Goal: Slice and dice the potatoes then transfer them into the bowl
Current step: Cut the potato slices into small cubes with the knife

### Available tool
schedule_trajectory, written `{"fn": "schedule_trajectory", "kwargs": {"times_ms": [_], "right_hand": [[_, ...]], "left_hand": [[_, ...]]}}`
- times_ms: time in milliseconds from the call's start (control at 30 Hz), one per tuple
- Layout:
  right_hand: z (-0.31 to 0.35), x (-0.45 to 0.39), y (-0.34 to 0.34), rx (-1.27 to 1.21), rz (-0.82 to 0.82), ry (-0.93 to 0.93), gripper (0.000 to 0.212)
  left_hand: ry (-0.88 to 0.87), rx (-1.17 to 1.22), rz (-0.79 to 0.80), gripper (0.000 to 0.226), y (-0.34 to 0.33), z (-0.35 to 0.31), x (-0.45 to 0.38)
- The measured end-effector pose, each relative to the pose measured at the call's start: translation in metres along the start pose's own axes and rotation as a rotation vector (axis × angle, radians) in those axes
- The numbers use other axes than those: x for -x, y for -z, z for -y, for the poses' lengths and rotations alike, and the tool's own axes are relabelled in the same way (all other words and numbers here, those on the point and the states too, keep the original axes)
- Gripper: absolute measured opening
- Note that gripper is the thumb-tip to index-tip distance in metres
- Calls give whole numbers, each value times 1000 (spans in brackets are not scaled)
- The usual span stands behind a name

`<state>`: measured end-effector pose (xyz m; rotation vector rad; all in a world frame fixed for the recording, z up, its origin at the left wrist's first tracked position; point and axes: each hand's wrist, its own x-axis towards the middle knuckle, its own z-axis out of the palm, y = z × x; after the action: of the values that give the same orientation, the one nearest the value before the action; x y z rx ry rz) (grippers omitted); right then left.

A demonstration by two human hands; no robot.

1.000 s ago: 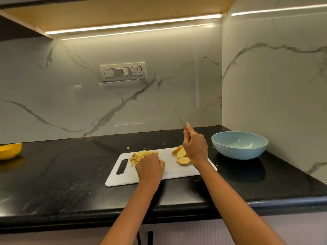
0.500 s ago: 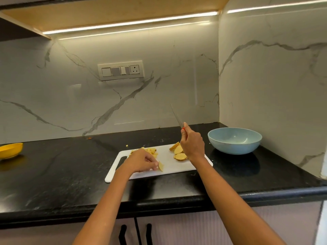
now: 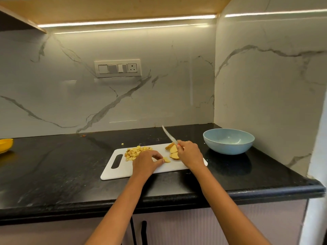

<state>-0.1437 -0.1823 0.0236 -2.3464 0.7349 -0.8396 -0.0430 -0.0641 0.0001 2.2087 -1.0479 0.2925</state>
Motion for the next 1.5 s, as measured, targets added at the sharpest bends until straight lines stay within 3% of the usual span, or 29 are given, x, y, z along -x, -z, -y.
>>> {"fn": "schedule_trajectory", "kwargs": {"times_ms": [133, 233, 567, 1067, 1200, 1333, 1500], "right_hand": [[4, 31, 7, 238, 103, -5, 28], [14, 52, 2, 379, 93, 35, 26], [36, 79, 9, 504, 174, 58, 26], [35, 86, 11, 632, 198, 176, 25], [35, 79, 7, 609, 199, 182, 23], [22, 76, 5, 453, 67, 79, 27], [13, 62, 6, 329, -21, -48, 24]], "left_hand": [[-37, 21, -11, 10, 0, 4, -2], [-77, -5, -17, 11, 0, 2, 2], [16, -16, -15, 14, 2, -4, 5], [-8, -81, -29, 15, 0, -7, 0], [-21, -84, -49, 13, -2, -6, 4], [-54, -100, -75, 13, -5, -2, 4], [-197, -81, 91, 45, -11, 3, -6]]}}
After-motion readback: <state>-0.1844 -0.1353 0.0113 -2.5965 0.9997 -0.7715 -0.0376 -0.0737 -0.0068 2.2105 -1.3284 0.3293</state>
